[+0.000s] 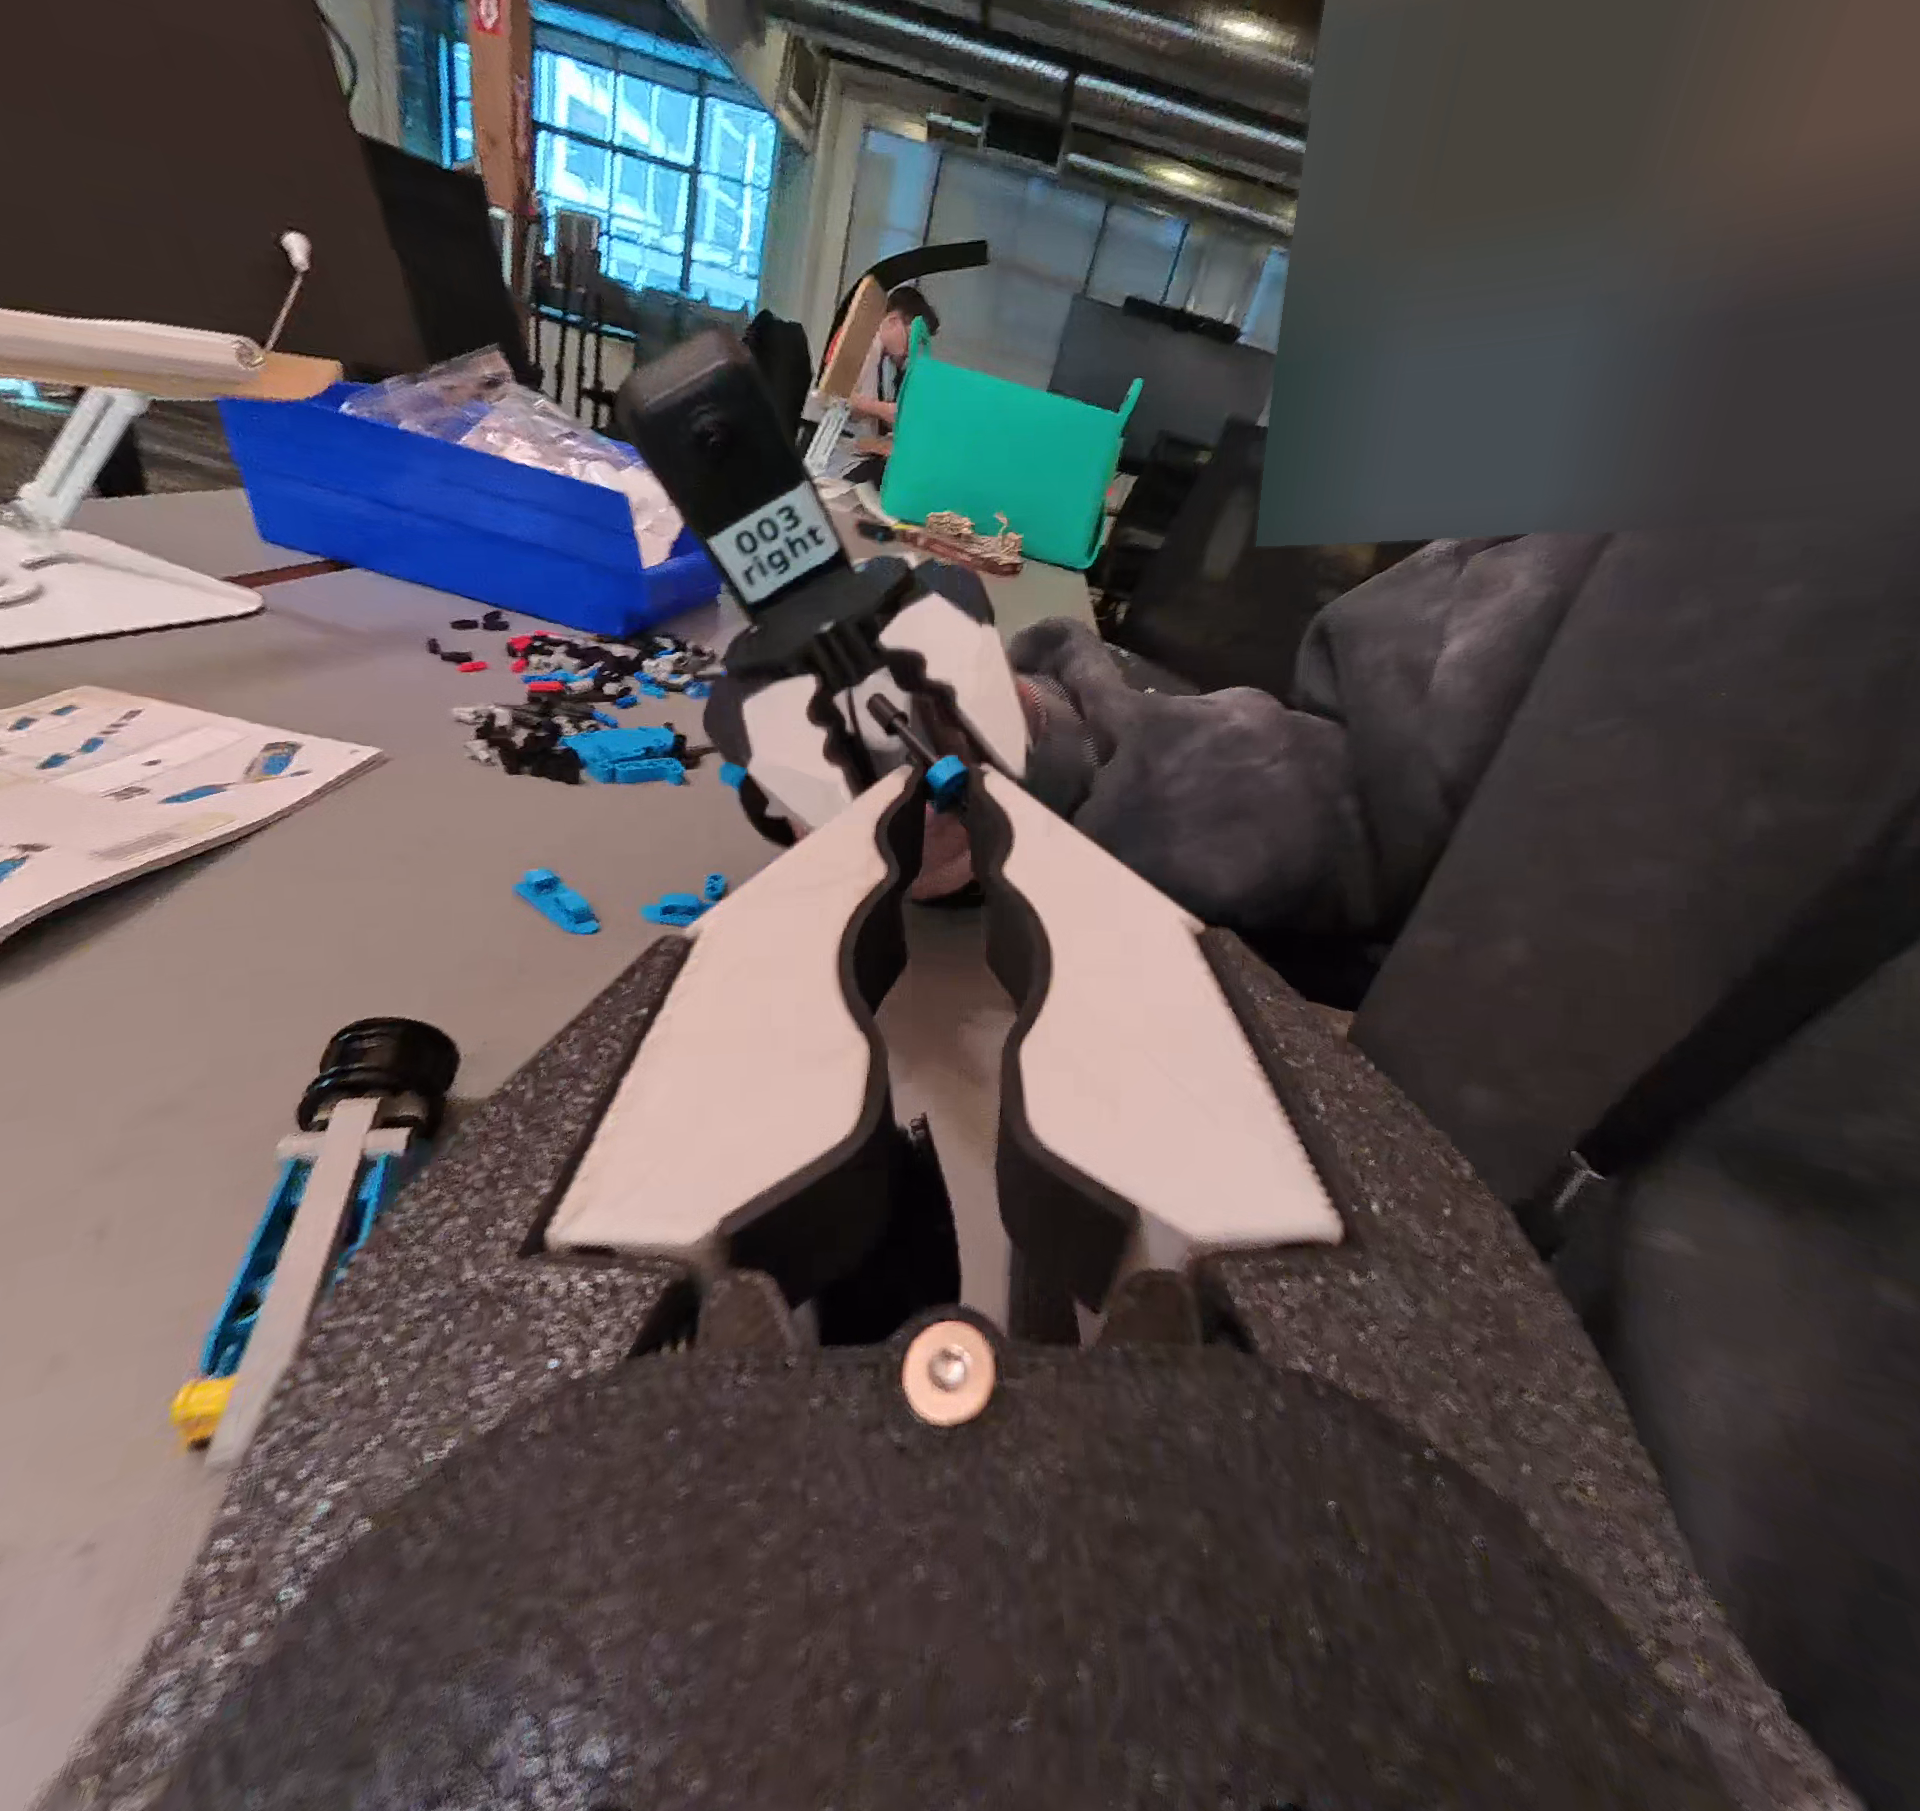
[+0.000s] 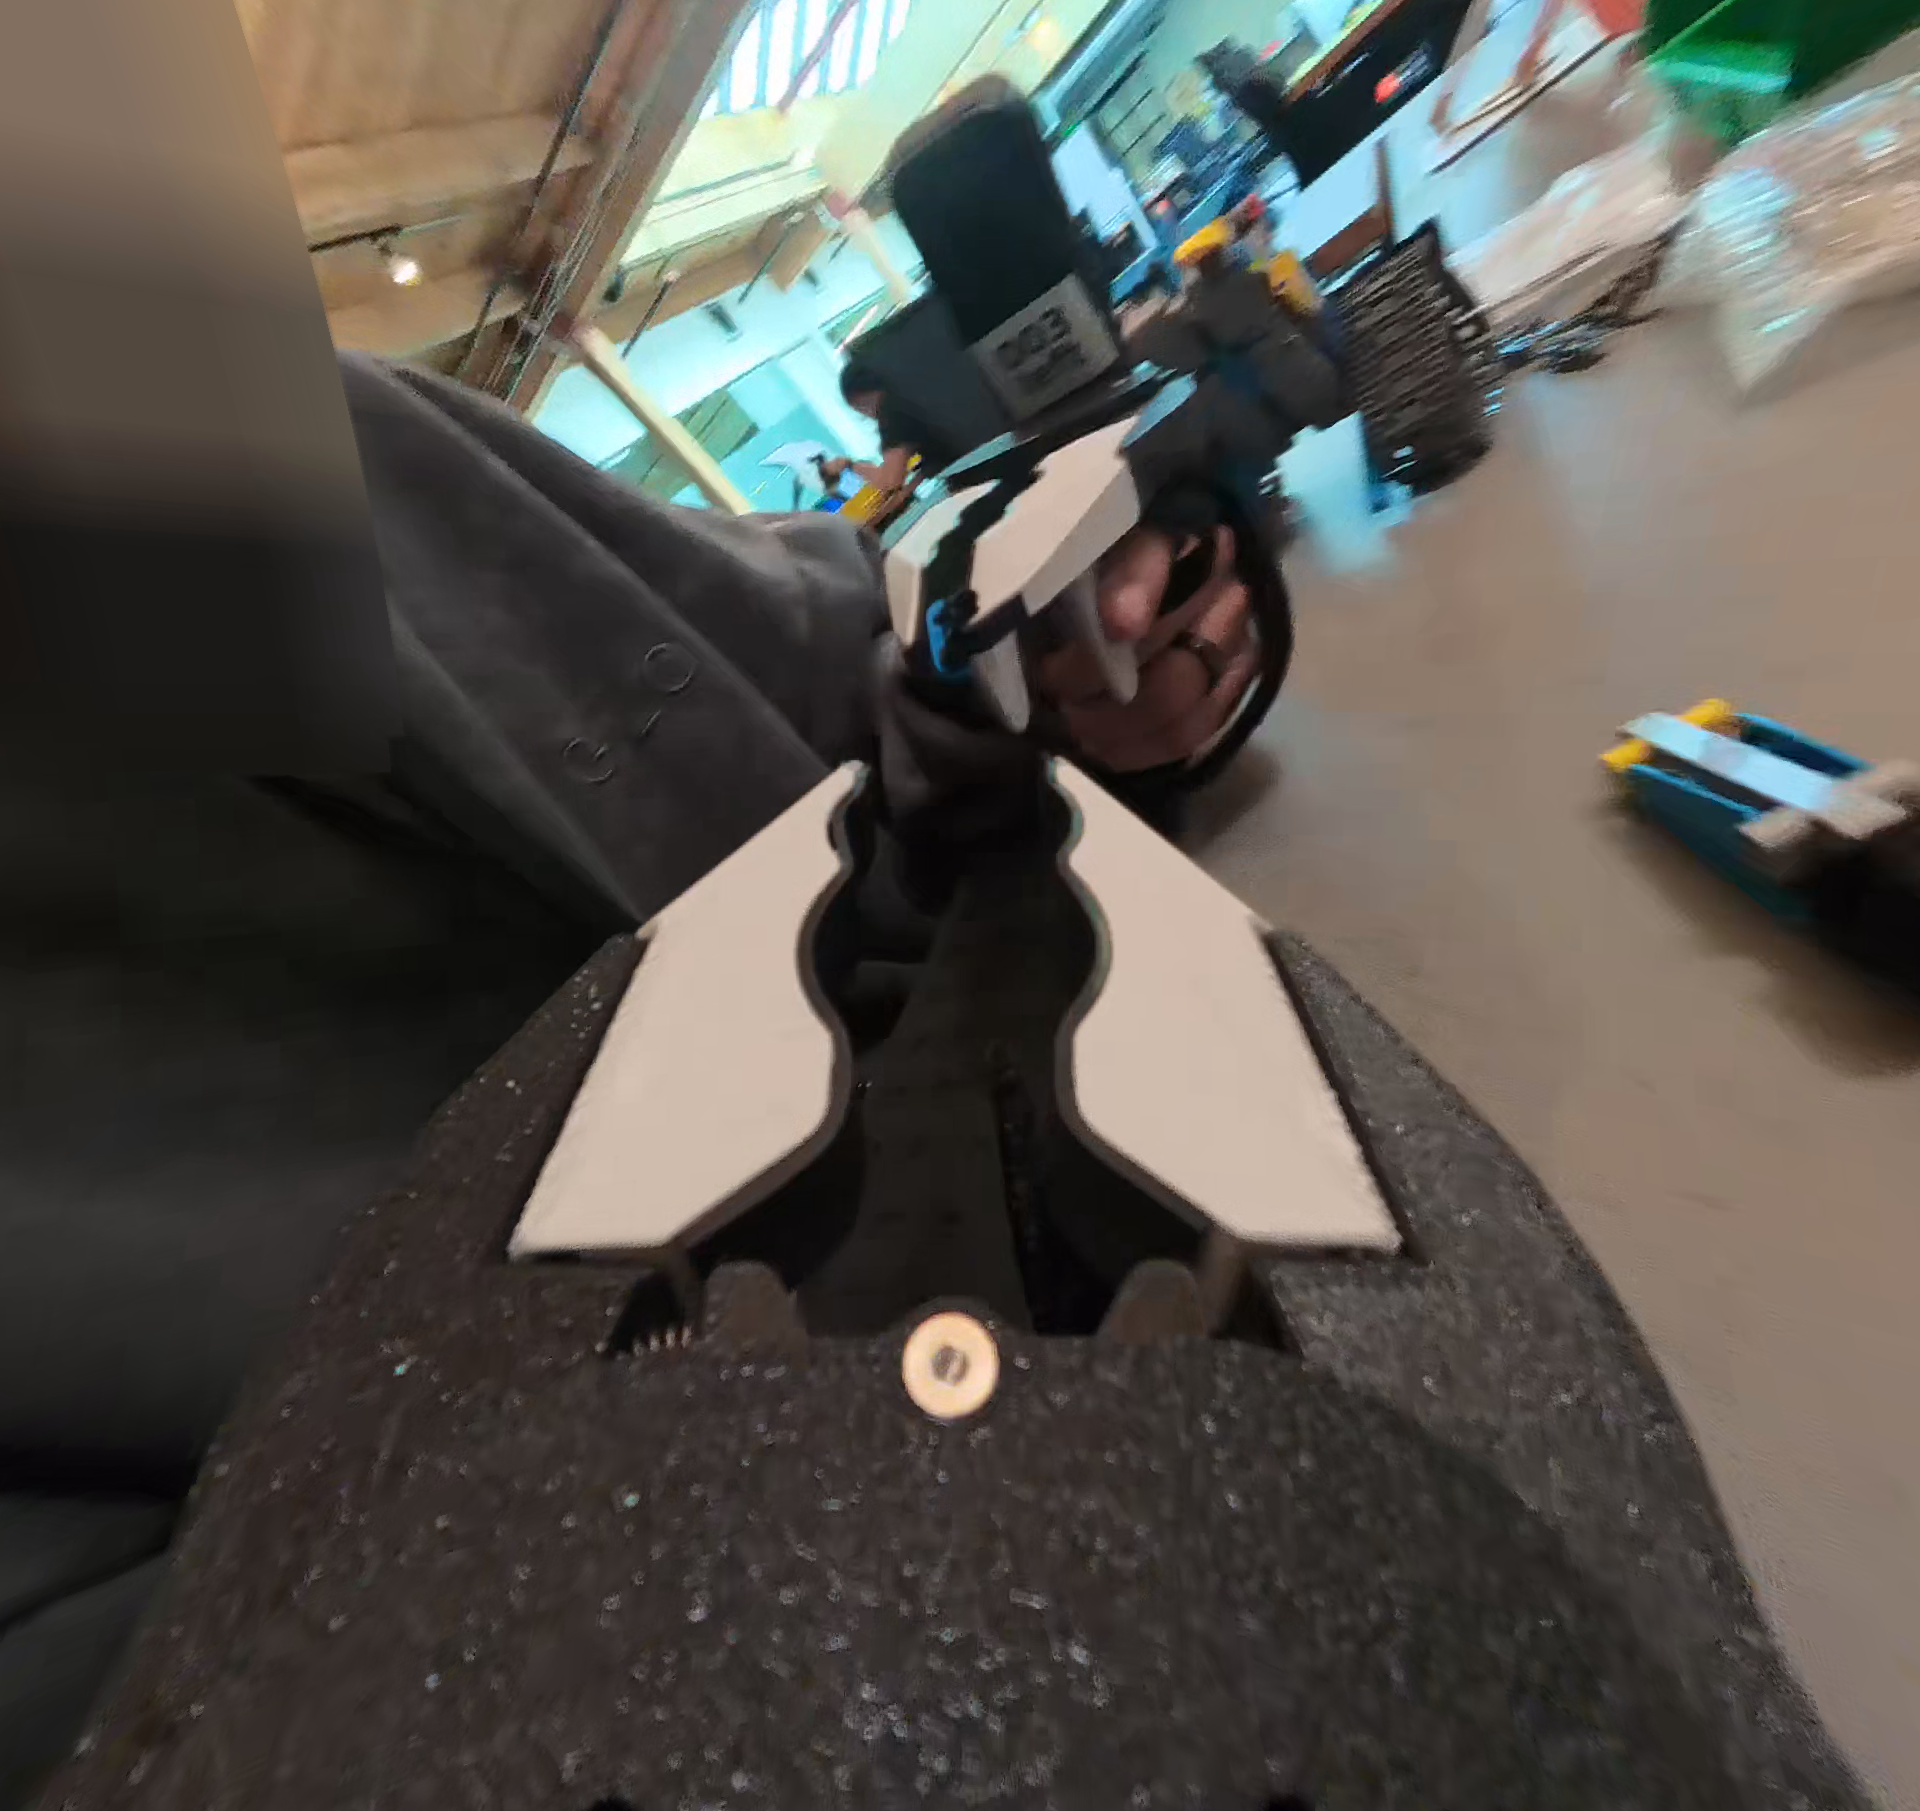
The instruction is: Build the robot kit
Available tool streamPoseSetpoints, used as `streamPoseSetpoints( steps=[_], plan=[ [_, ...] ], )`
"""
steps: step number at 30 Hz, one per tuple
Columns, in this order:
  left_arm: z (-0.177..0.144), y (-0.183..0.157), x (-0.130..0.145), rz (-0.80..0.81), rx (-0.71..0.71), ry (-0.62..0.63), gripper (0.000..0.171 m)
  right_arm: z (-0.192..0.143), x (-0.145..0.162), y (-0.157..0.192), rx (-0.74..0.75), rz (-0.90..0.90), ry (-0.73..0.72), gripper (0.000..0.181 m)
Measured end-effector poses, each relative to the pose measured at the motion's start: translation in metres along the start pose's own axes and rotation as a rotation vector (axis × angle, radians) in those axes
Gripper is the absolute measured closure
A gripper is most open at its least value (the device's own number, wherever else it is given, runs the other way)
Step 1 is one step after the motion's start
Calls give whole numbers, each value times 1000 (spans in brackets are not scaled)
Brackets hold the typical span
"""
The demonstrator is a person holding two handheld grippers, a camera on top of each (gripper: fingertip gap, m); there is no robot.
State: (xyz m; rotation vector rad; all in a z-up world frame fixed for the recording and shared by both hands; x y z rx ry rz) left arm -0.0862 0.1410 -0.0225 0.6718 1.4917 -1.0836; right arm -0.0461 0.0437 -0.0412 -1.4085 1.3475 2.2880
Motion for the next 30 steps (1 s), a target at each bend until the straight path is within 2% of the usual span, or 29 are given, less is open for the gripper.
streamPoseSetpoints(
  steps=[2,9,22,25,30],
  plan=[
    [0,-2,-2,-8,16,-19,165,6,1,0,0,-37,28,154],
    [3,-8,-2,-26,61,-26,165,10,-8,6,-61,-46,-41,161],
    [7,-11,2,28,36,-21,165,12,-6,10,-82,-43,-33,172],
    [8,-1,2,-2,-36,-8,164,7,-10,3,-8,-64,-54,175],
    [7,8,2,-60,-61,1,164,4,-13,-3,59,-89,-74,175]
  ],
)
Point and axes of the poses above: each gripper's, where its closed fingertips meet, z out along the fingers, x out of its underside, y = z × x across the jaws, the point moved 5 cm from there along -z, back along the fingers, and after that the axes turned 11 degrees about -x, right-handed, at the moved point
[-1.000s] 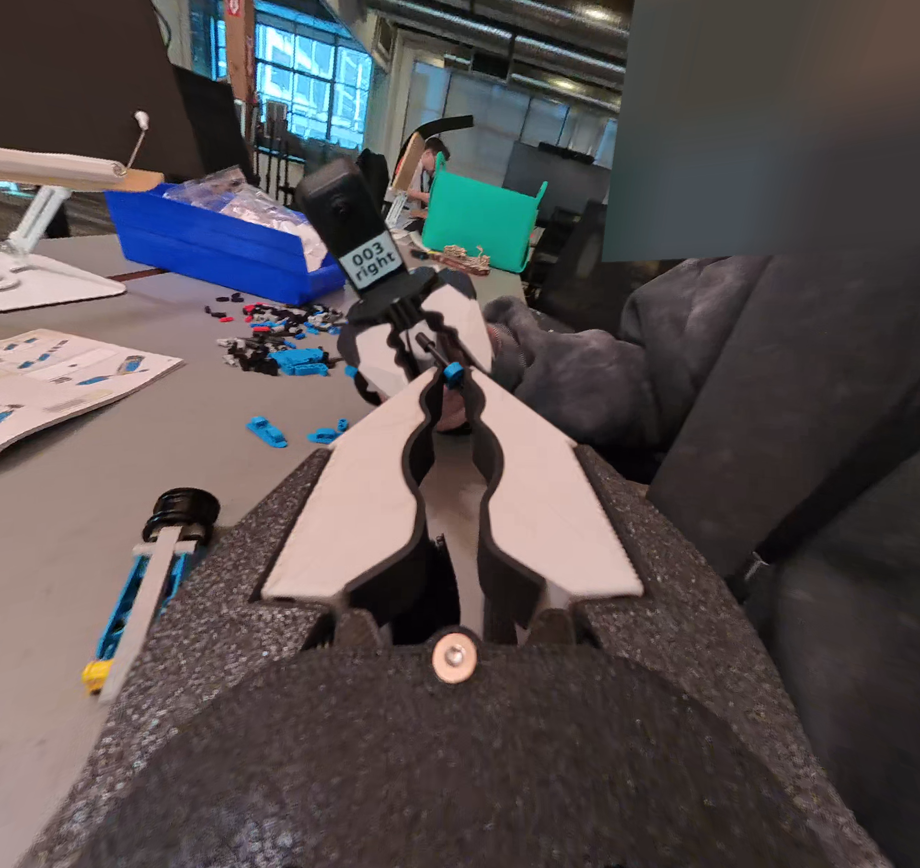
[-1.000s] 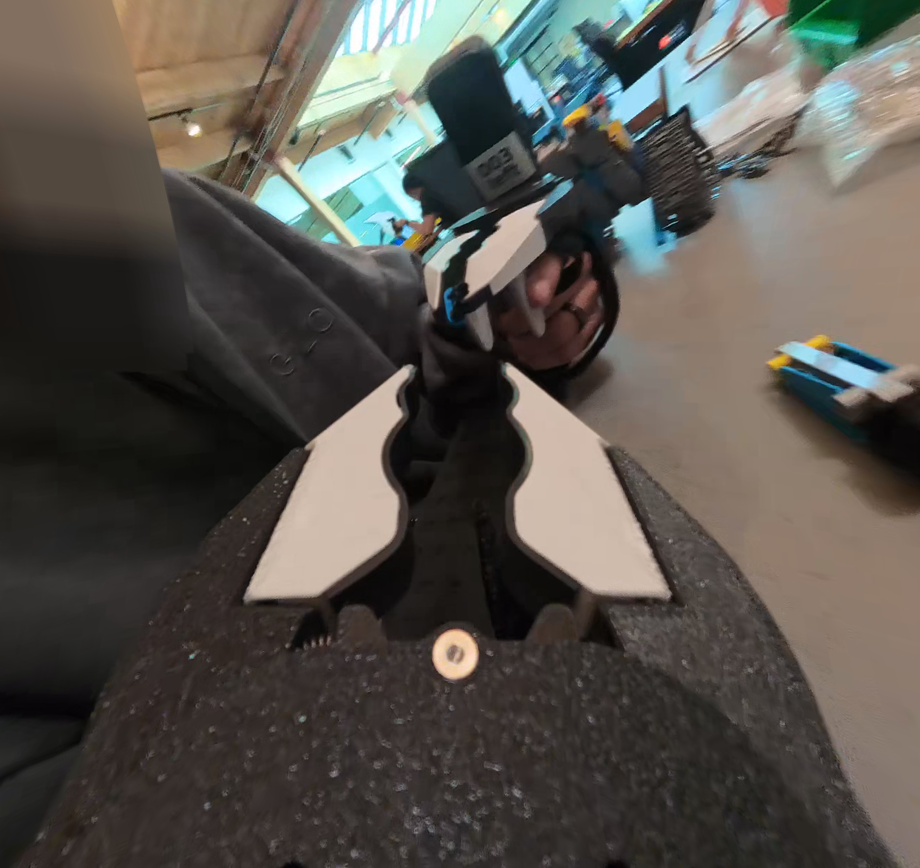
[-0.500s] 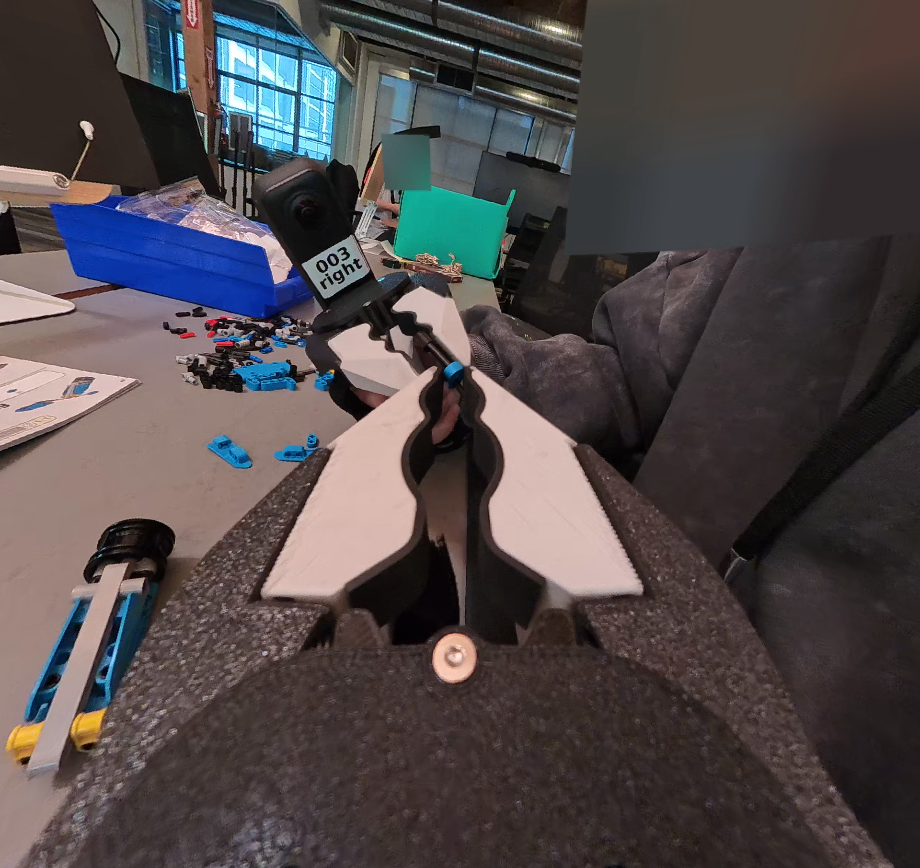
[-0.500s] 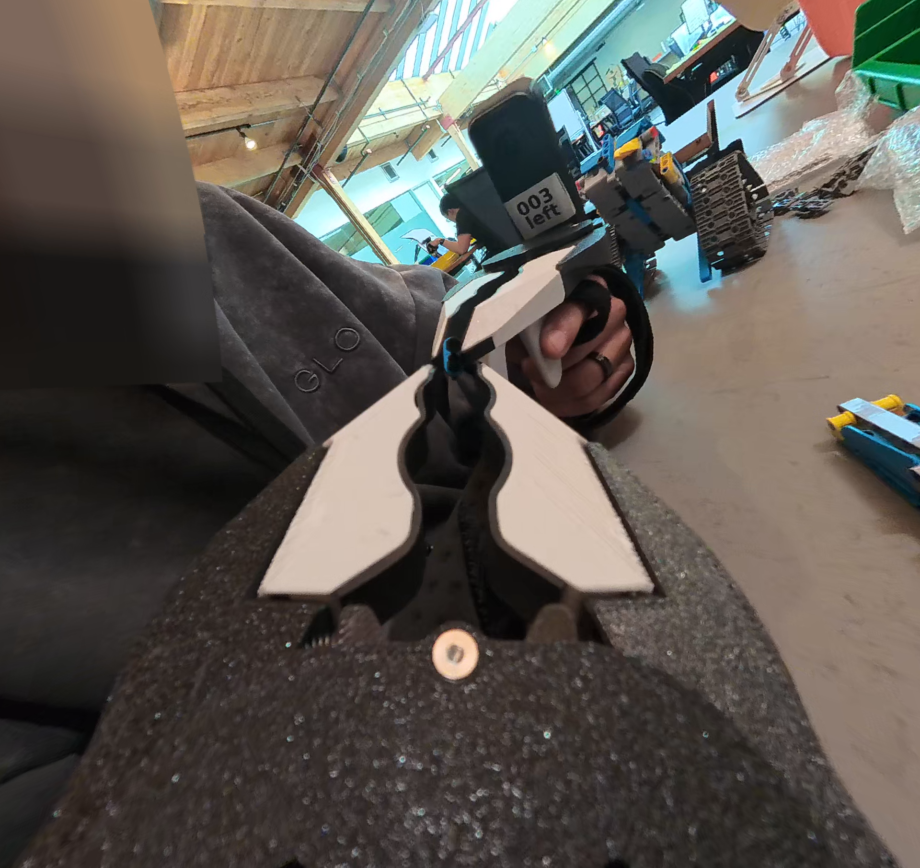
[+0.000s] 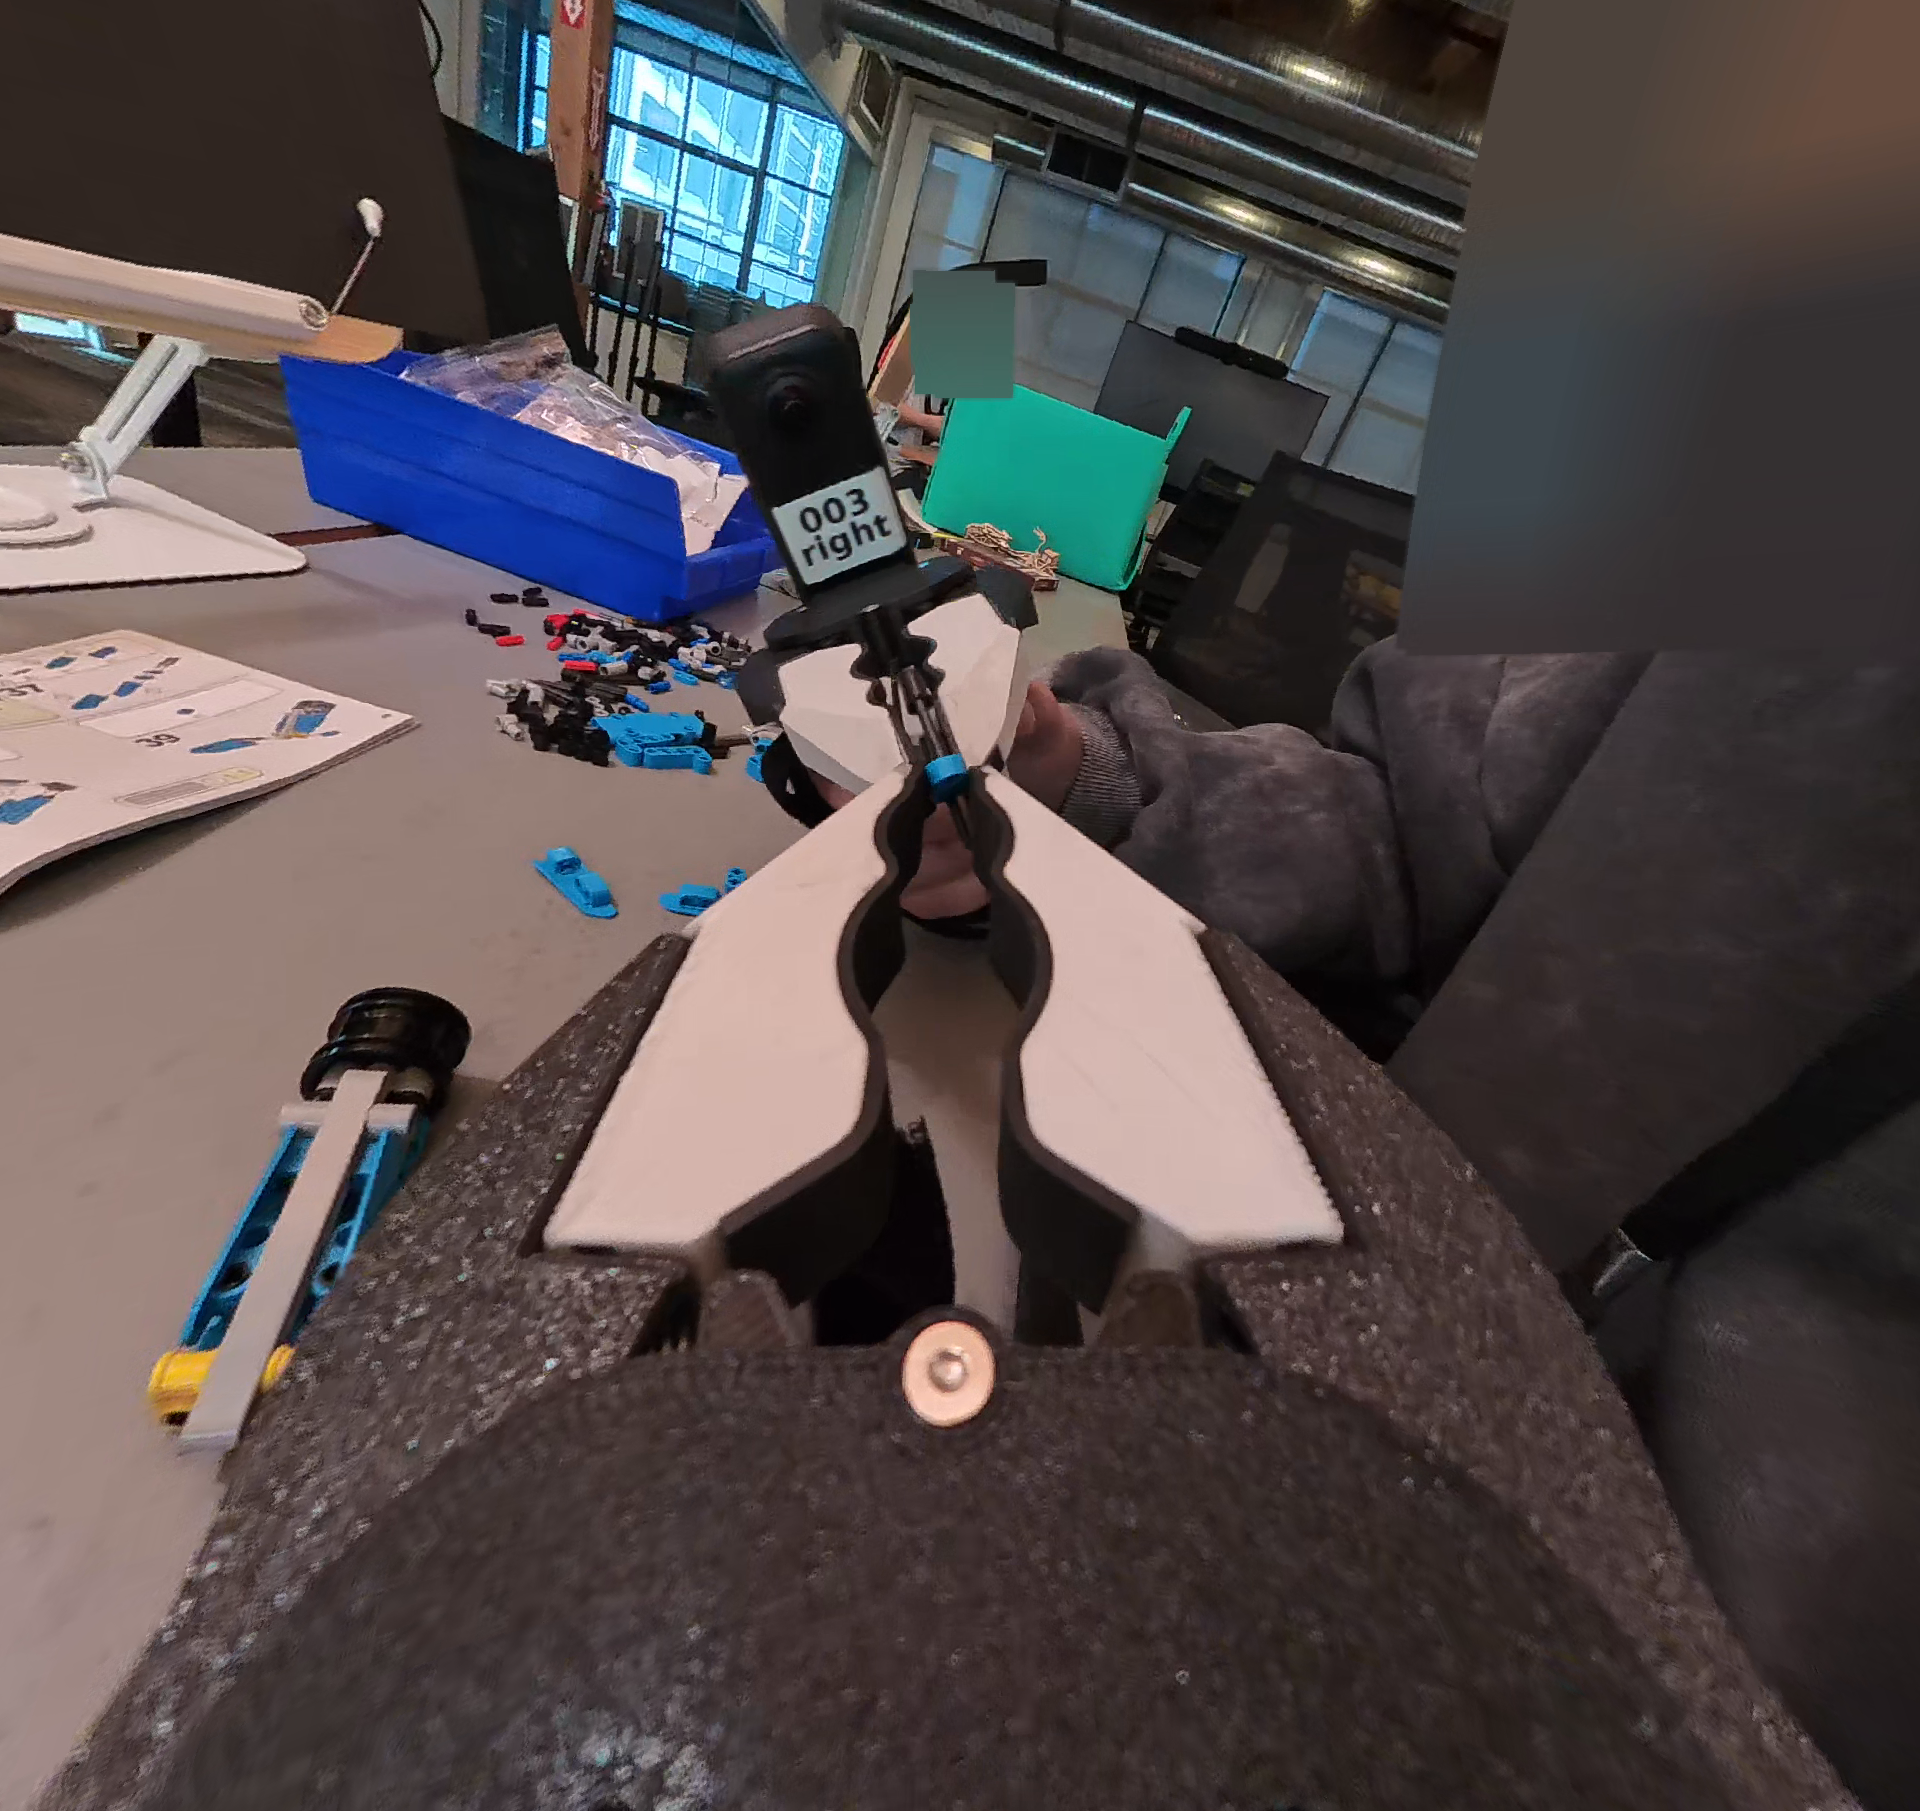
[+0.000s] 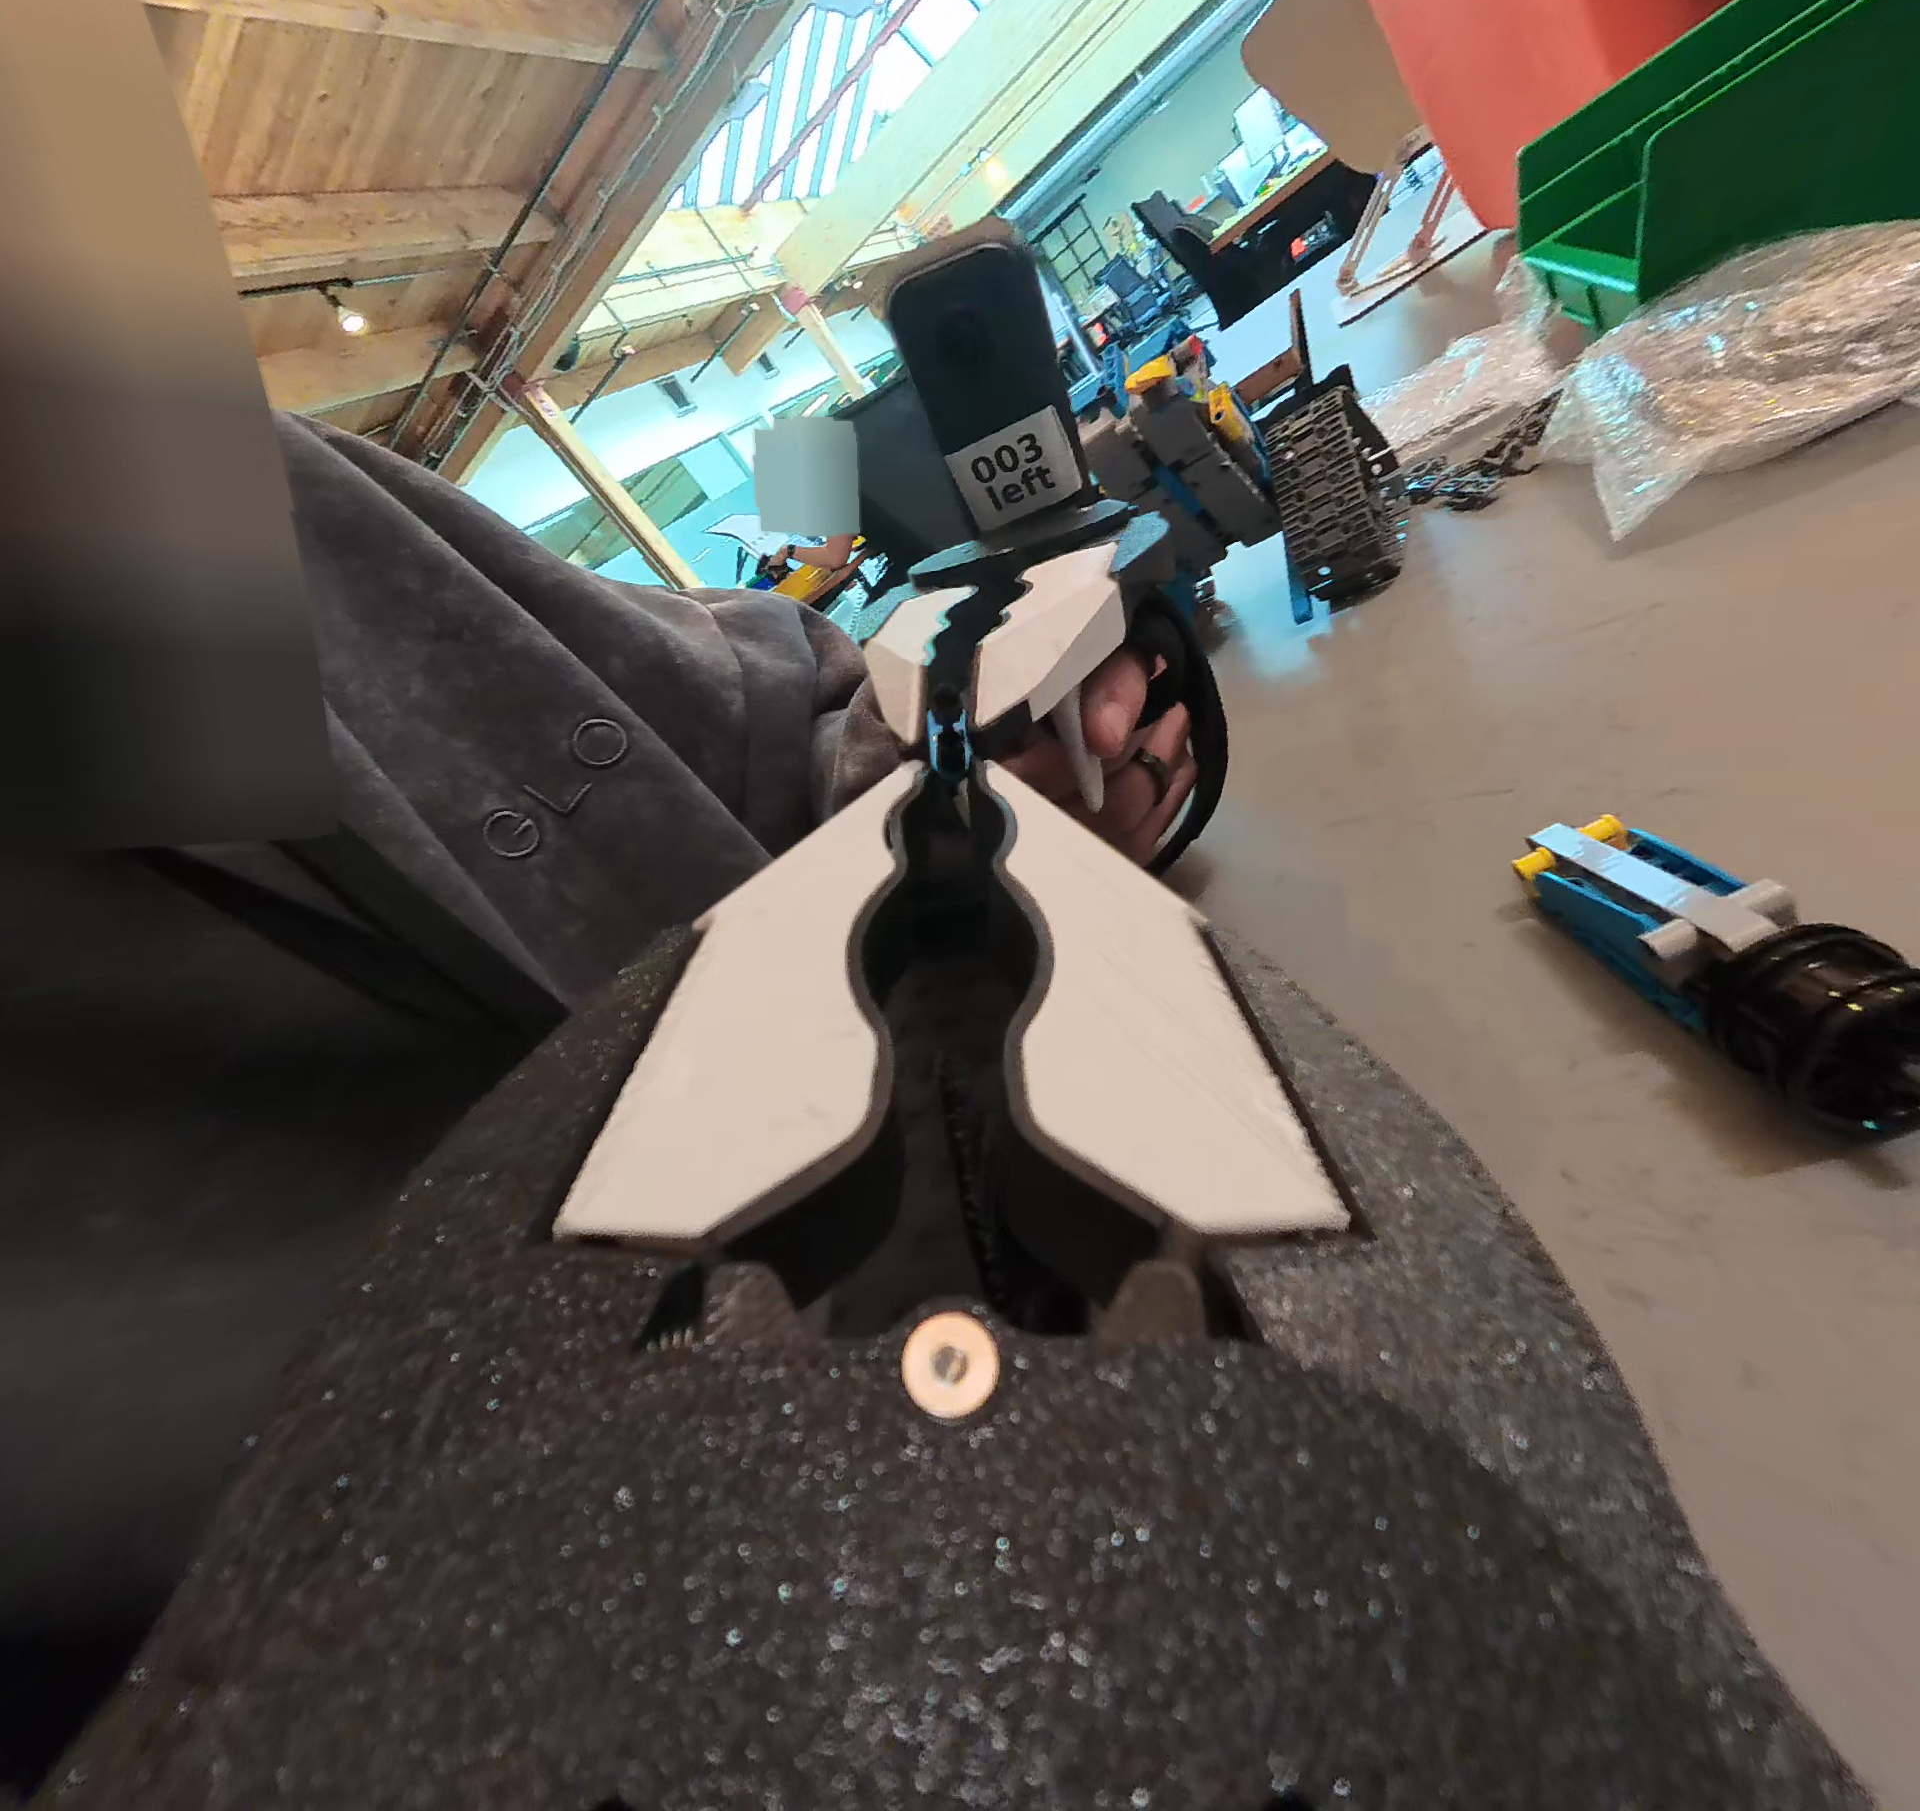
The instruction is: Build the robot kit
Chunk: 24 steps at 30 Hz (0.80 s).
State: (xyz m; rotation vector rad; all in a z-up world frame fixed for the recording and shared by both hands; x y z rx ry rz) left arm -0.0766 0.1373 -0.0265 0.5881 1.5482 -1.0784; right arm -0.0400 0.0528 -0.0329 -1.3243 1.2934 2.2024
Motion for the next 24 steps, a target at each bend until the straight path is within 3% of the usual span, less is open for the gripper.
streamPoseSetpoints(
  steps=[11,16,24],
  plan=[
    [0,9,3,-49,-27,27,165,-1,-1,-6,97,-65,12,175],
    [1,6,10,-11,-15,85,165,-16,-3,0,144,-133,62,161],
    [4,5,15,-7,-2,124,165,-15,-3,0,124,-133,71,170]
  ],
)
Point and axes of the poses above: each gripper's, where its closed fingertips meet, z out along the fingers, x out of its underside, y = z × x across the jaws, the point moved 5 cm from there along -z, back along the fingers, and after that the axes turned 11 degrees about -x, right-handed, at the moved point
